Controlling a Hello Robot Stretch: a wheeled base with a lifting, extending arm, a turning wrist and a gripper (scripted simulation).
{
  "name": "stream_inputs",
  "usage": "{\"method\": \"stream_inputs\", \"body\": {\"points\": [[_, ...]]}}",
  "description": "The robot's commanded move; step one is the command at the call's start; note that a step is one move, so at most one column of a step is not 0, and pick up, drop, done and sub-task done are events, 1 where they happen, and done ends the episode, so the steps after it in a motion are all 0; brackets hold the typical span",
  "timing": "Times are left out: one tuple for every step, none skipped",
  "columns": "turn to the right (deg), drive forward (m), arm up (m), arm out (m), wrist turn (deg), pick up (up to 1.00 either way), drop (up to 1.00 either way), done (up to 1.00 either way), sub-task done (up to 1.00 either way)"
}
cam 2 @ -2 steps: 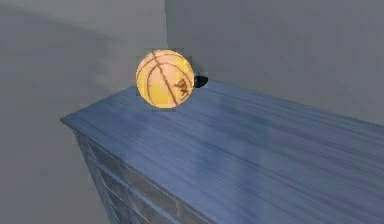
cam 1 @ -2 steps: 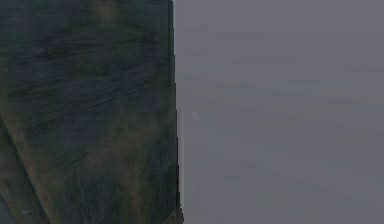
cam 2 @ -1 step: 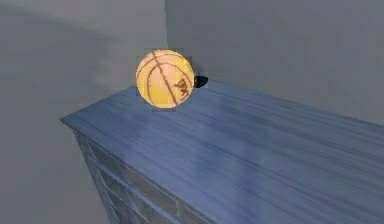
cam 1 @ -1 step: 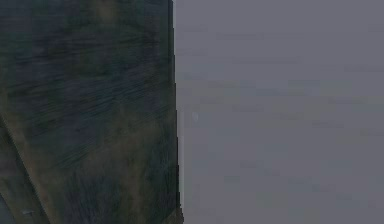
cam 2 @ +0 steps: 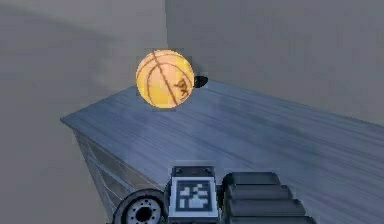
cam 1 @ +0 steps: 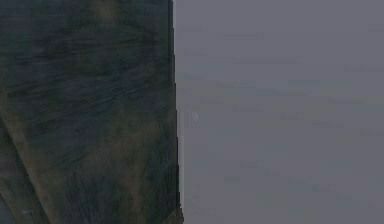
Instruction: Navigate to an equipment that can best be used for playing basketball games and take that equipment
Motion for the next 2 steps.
{"method": "stream_inputs", "body": {"points": [[0.0, 0.00, 0.00, 0.42, 0.0, 0.00, 0.00, 0.00, 0.00], [0.0, 0.00, 0.00, 0.00, 45.0, 0.00, 0.00, 0.00, 0.00]]}}
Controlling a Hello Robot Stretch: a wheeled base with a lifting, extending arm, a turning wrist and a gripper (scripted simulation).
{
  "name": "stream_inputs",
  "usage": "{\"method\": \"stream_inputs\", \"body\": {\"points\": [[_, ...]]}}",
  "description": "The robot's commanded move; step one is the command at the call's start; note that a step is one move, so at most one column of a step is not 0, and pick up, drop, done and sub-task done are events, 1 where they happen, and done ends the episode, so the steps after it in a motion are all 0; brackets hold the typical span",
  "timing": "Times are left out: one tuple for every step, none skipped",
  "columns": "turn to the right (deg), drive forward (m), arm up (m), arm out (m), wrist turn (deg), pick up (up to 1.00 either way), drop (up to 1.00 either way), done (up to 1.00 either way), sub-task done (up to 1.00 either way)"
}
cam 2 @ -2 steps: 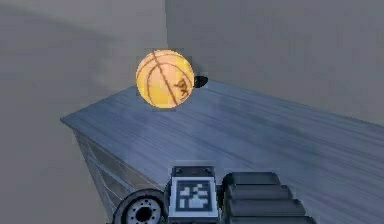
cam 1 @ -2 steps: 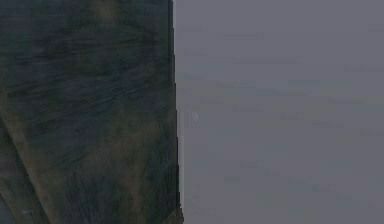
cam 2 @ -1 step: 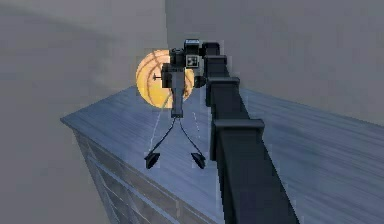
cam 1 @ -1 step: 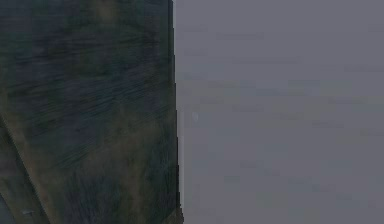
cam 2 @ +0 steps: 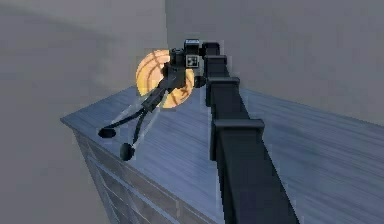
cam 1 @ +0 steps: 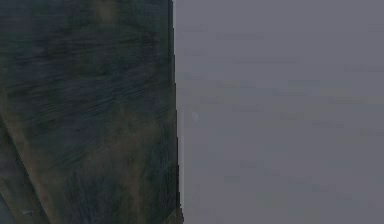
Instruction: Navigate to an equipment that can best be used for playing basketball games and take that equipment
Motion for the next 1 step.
{"method": "stream_inputs", "body": {"points": [[0.0, 0.00, 0.00, 0.00, 45.0, 0.00, 0.00, 0.00, 0.00]]}}
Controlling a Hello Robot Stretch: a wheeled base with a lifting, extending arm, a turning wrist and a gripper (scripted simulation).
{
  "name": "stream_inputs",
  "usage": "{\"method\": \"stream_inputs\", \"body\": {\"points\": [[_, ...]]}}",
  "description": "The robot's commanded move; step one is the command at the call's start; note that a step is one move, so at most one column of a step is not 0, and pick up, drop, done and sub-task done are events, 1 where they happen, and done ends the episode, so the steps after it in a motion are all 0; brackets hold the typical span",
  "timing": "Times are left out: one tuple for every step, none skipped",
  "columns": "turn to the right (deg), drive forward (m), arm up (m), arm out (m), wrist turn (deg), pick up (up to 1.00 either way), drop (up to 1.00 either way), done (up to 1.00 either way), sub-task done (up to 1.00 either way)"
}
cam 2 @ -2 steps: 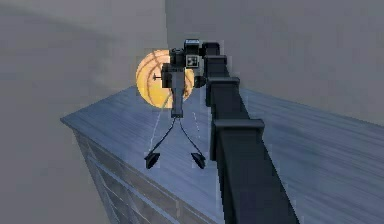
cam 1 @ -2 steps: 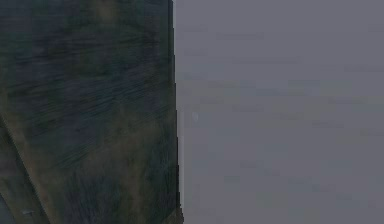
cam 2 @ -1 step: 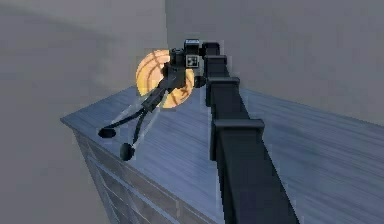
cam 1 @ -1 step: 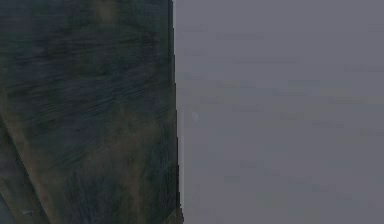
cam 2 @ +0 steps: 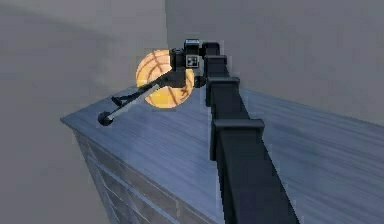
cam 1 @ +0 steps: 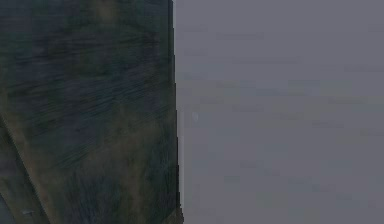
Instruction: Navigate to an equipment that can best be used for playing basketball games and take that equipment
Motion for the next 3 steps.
{"method": "stream_inputs", "body": {"points": [[0.0, 0.00, 0.00, 0.00, 45.0, 0.00, 0.00, 0.00, 0.00], [0.0, 0.00, 0.00, 0.00, 18.0, 0.00, 0.00, 0.00, 0.00], [0.0, 0.00, 0.00, 0.00, 0.0, 1.00, 0.00, 0.00, 0.00]]}}
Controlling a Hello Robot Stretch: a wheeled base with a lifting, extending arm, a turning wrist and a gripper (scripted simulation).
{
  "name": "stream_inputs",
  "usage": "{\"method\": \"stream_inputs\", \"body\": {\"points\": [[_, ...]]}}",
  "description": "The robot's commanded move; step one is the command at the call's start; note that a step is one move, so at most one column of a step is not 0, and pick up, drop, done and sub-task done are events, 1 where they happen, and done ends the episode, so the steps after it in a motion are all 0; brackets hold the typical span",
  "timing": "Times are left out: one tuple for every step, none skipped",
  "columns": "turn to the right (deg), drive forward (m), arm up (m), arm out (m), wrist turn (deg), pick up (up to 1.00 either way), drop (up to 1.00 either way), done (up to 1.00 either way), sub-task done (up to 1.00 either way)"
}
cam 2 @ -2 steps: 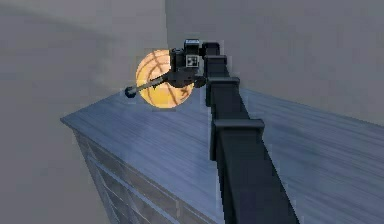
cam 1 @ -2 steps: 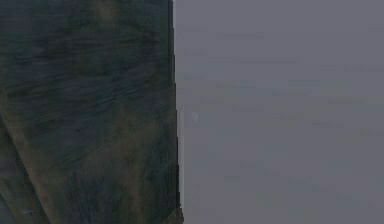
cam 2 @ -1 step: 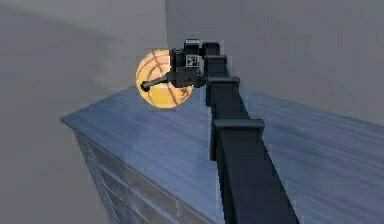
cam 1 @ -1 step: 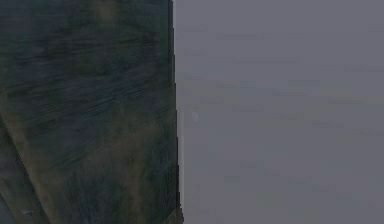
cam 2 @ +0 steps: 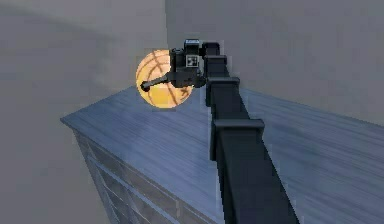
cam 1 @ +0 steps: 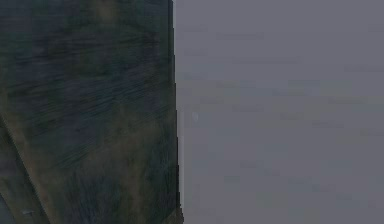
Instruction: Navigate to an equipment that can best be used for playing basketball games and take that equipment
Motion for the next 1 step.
{"method": "stream_inputs", "body": {"points": [[0.0, 0.00, 0.00, 0.00, 0.0, 0.00, 0.00, 1.00, 0.00]]}}
